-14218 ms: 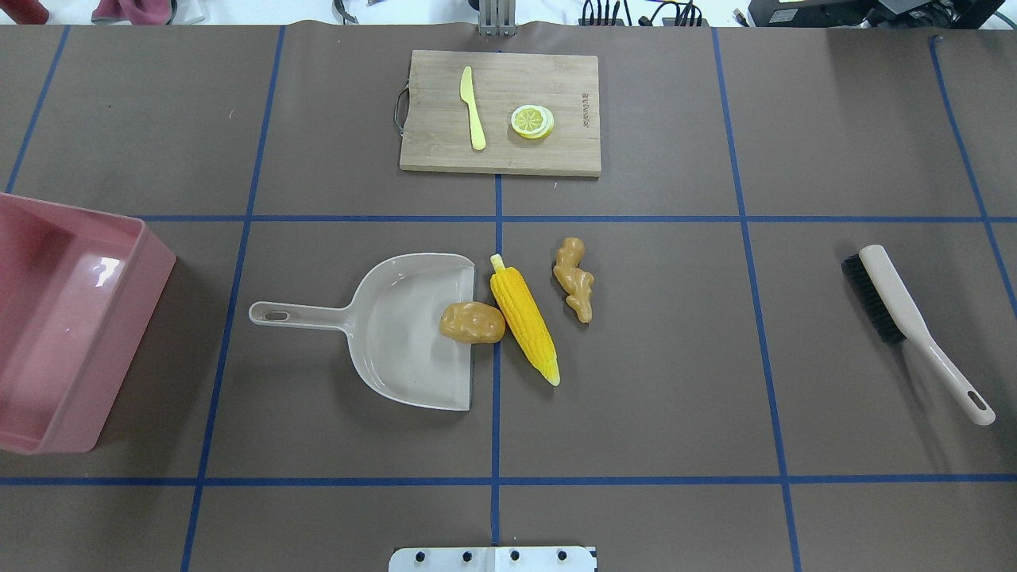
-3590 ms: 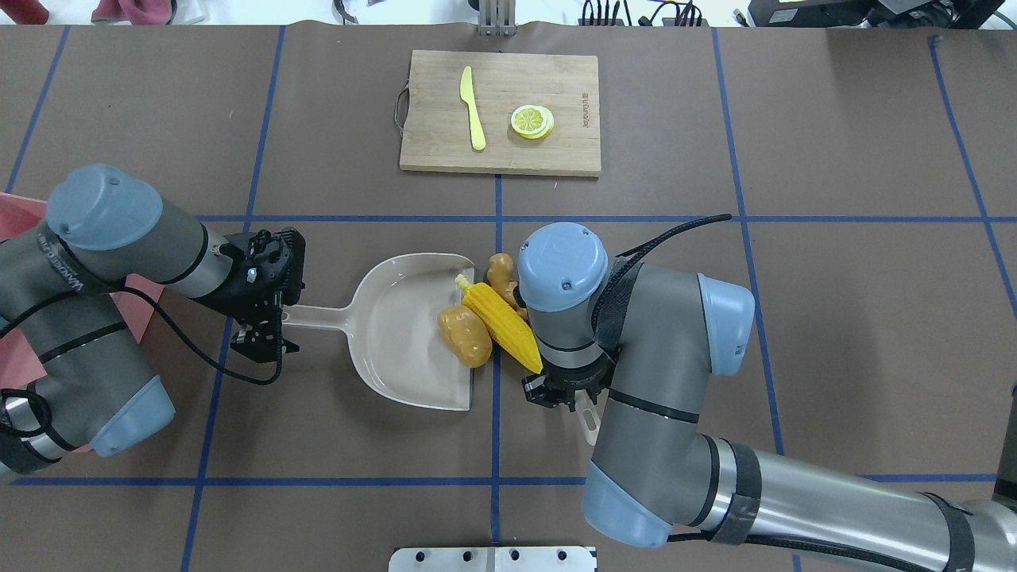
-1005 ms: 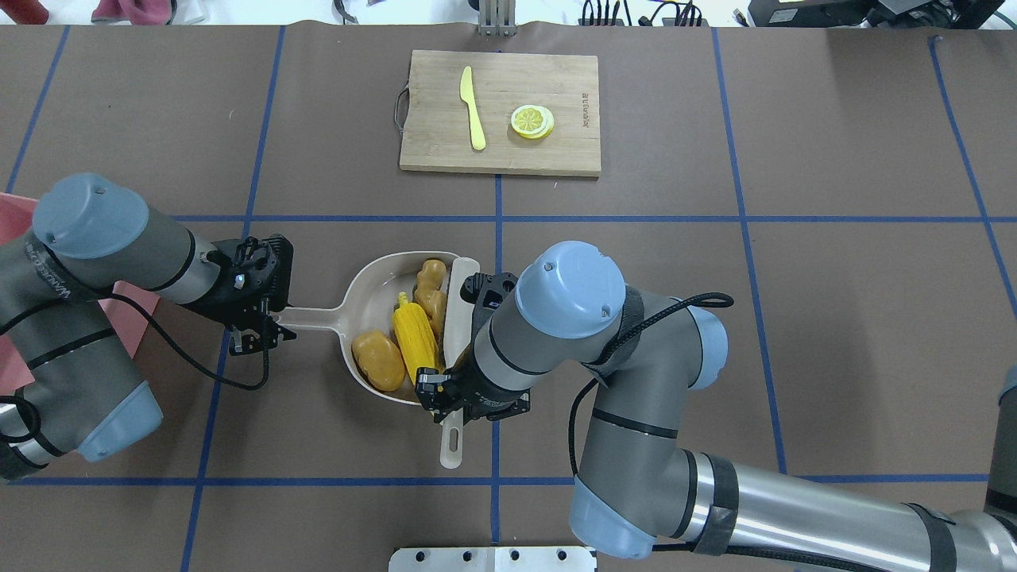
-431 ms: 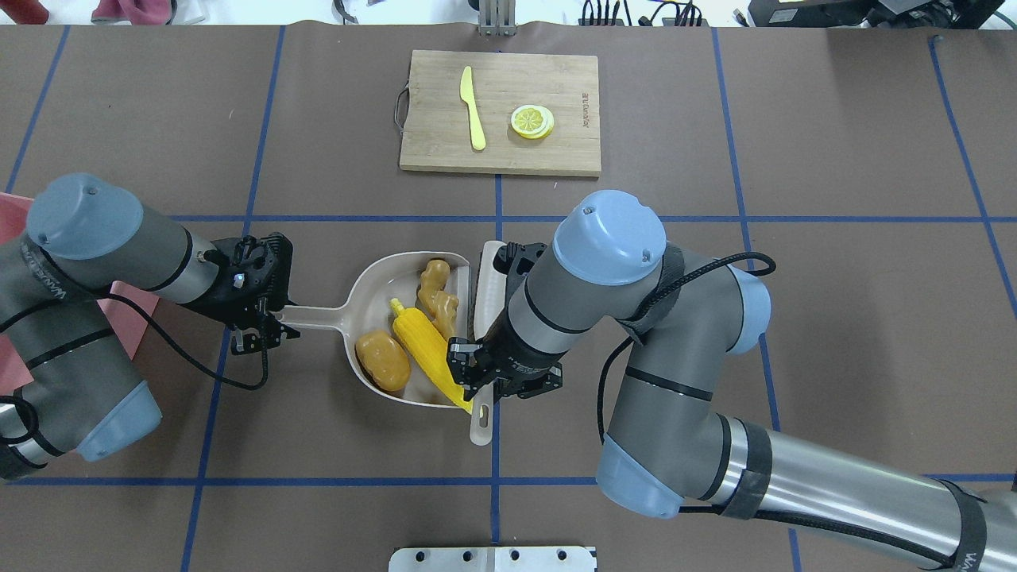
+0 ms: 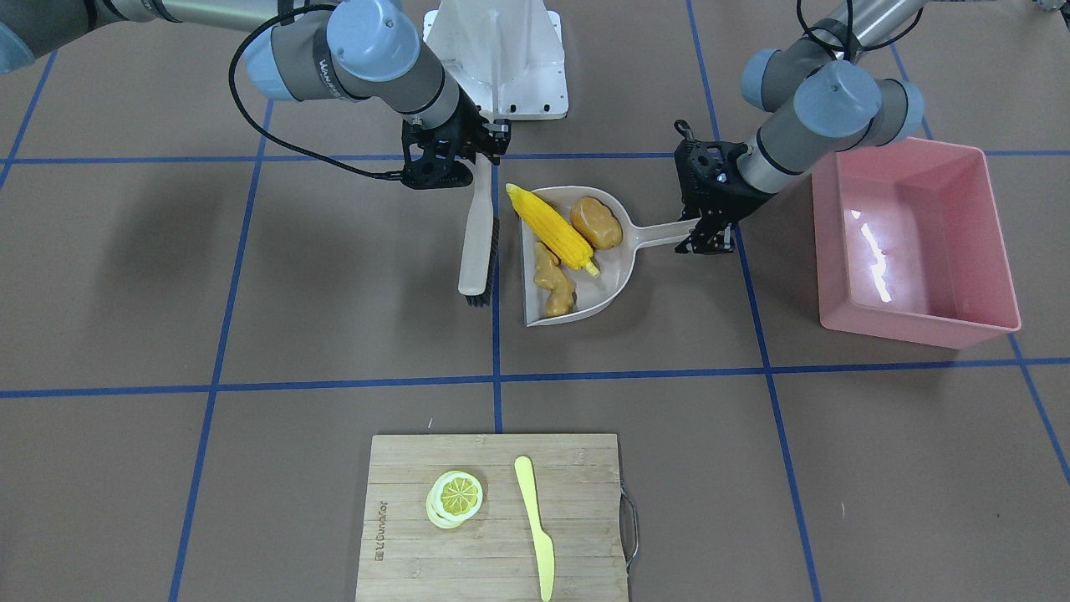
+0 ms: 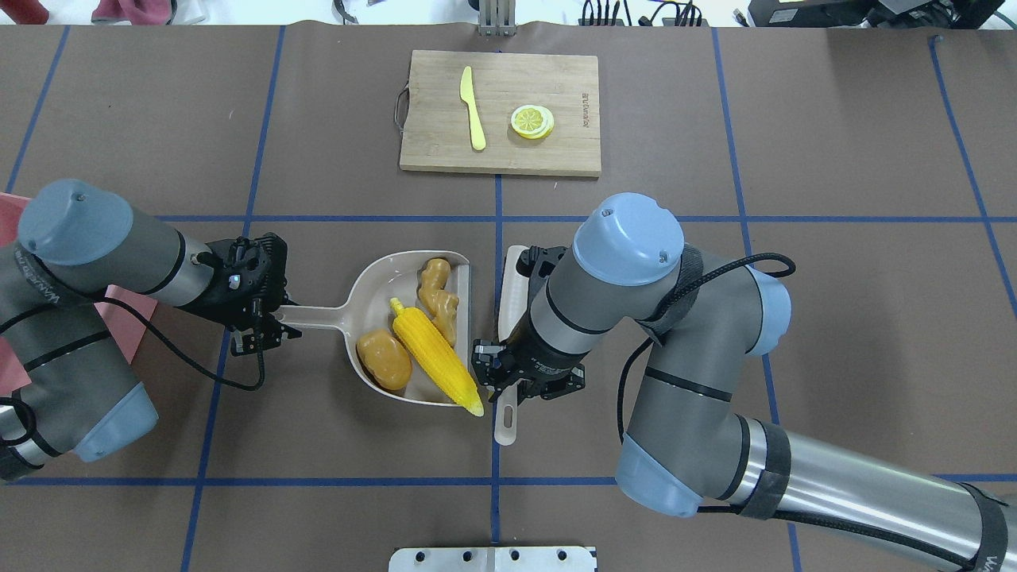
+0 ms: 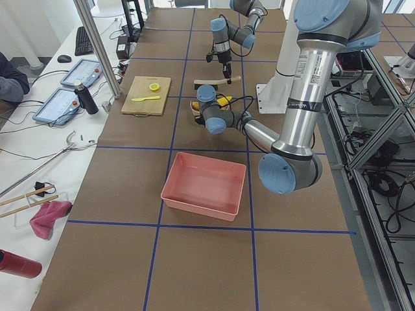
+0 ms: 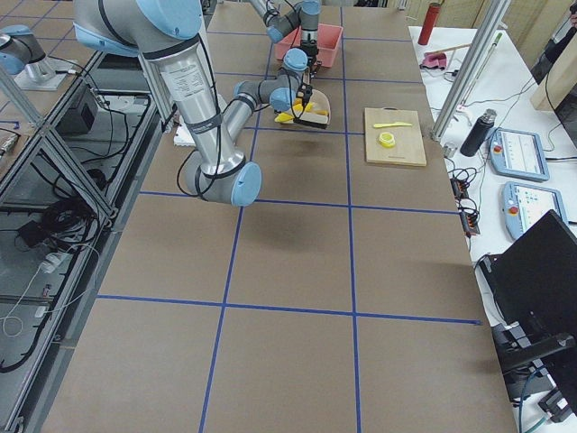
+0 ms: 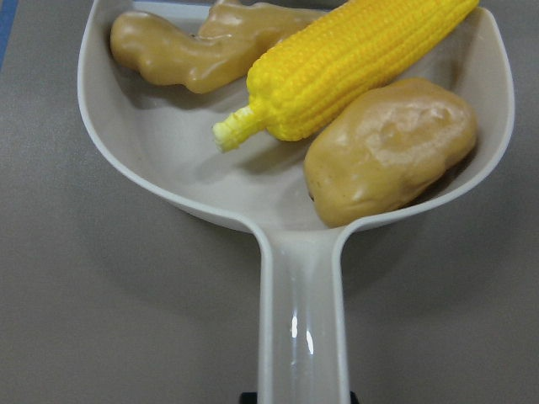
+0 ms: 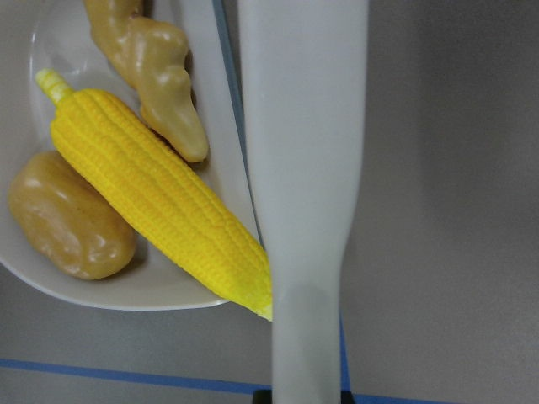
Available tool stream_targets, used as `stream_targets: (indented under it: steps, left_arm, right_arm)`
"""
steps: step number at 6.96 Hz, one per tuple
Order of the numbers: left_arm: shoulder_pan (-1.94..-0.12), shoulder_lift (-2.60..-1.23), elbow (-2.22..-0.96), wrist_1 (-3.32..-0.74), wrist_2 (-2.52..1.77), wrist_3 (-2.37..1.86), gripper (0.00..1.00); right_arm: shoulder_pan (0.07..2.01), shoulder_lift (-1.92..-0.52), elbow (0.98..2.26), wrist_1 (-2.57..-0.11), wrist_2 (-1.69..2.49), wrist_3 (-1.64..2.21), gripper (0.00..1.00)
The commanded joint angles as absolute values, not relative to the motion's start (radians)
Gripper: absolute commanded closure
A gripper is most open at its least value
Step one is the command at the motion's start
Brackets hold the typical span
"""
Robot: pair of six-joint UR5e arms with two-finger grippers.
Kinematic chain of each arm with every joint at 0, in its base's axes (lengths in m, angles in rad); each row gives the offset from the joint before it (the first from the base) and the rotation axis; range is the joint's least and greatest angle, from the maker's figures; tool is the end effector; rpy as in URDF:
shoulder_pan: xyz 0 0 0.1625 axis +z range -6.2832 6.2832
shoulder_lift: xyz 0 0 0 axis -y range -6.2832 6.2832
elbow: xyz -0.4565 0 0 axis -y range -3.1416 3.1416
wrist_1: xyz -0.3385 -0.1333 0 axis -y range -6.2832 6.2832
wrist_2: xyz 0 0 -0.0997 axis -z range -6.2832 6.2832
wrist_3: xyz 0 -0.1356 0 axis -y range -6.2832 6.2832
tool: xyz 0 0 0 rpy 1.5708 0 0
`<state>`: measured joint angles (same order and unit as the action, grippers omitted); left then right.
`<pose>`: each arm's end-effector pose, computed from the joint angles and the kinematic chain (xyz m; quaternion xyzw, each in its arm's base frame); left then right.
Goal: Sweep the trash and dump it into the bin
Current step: 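Sweep the corn, potato and ginger into the dustpan with the right gripper's brush, then raise the dustpan toward the pink bin with left gripper while right releases brush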
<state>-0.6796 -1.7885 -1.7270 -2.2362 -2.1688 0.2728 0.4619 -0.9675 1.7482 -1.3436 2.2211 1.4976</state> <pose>0.4004 -0.3968 0.4554 0.3742 0.3880 0.5782 0.6125 -0.5537 -0.3328 0.2735 -0.1488 -0.5153 0.0089 0.8440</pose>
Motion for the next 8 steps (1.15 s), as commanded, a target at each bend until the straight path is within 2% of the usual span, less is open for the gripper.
stream_targets:
  steps: [1,5,8]
  left_arm:
    - [-0.68,-1.789,-1.675,-2.405,-2.195,0.165,1.0]
    - [-0.686,-1.784,-1.674,-2.566,-2.212,0.042,1.0]
    - [-0.773,-1.685,-1.709,-2.696,-2.212,-0.023,1.0]
  right_arm:
    - [0.465,-0.985,1.784,-1.45,2.22,1.43,1.0]
    - [0.497,-1.06,1.865,-1.526,2.209,1.369,1.0]
    - [0.633,-1.297,2.095,-1.624,2.224,1.159,1.0]
